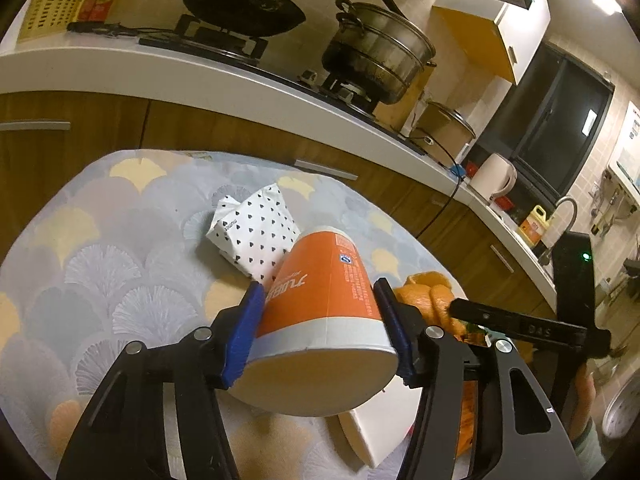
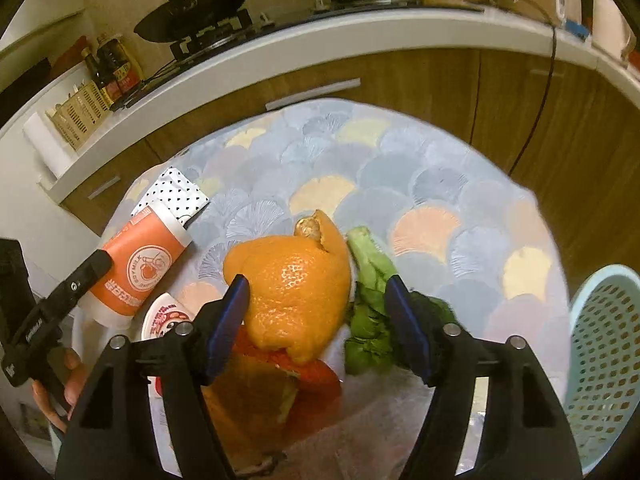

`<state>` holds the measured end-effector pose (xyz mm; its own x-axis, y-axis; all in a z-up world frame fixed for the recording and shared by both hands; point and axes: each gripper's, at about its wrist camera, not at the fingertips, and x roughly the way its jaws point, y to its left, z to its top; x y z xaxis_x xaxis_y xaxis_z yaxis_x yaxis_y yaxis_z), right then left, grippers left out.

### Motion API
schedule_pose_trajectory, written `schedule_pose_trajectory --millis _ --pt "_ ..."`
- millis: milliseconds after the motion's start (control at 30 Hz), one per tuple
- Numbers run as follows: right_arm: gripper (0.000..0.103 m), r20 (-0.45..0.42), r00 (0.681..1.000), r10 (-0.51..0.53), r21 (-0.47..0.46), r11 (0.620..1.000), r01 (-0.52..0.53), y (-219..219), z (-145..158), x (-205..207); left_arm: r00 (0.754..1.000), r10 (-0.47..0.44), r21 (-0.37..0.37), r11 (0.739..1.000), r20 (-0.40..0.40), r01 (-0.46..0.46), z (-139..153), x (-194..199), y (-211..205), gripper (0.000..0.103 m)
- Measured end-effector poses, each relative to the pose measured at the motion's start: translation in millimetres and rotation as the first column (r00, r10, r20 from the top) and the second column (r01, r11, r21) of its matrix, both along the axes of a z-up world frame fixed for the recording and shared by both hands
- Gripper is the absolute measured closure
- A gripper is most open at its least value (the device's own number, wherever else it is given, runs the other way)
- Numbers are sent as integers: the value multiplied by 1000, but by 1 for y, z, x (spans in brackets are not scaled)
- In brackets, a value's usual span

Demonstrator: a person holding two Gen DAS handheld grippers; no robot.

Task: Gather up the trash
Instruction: 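Grasp the orange paper cup with the left tool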

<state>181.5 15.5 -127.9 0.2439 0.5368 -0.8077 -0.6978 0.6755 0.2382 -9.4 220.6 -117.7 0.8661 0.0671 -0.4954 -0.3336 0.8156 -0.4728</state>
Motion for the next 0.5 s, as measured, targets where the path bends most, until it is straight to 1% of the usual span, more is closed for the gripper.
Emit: schedule_pose_trajectory --millis 67,100,133,167,200,267,300,333,400,433,500 --pt "37 9 1000 10 -9 1000 -10 5 0 -1 1000 1 13 1000 -18 -1 0 1 -1 47" --pt "46 5 999 33 -4 999 -33 8 1 -2 999 -2 29 1000 -34 3 1 3 -3 47" --pt "60 -13 998 53 4 999 -53 10 1 -2 999 -16 46 999 -52 19 2 5 -6 47" --pt "60 -9 999 54 2 999 -54 11 3 -3 997 -22 72 997 -73 27 3 7 -9 45" --pt "62 2 999 54 -3 999 -54 12 4 -3 994 -22 115 993 -104 34 5 9 -14 44" --pt "67 25 998 55 -6 998 -55 11 8 -6 985 -43 167 983 -169 72 7 16 -22 40" --pt "78 29 998 55 2 998 -55 10 9 -6 975 -44 205 975 -216 89 6 21 -28 39" --pt "103 39 998 56 12 998 -56 8 13 -7 969 -45 226 969 -244 102 5 25 -31 38" --pt "103 65 997 52 30 998 -54 4 21 -9 955 -38 270 955 -296 122 3 29 -38 38" --pt "103 76 996 48 31 998 -51 3 24 -9 950 -35 280 952 -311 126 2 30 -39 38" --pt "103 66 996 54 37 998 -57 1 26 -7 939 -33 277 951 -341 134 0 33 -39 36"
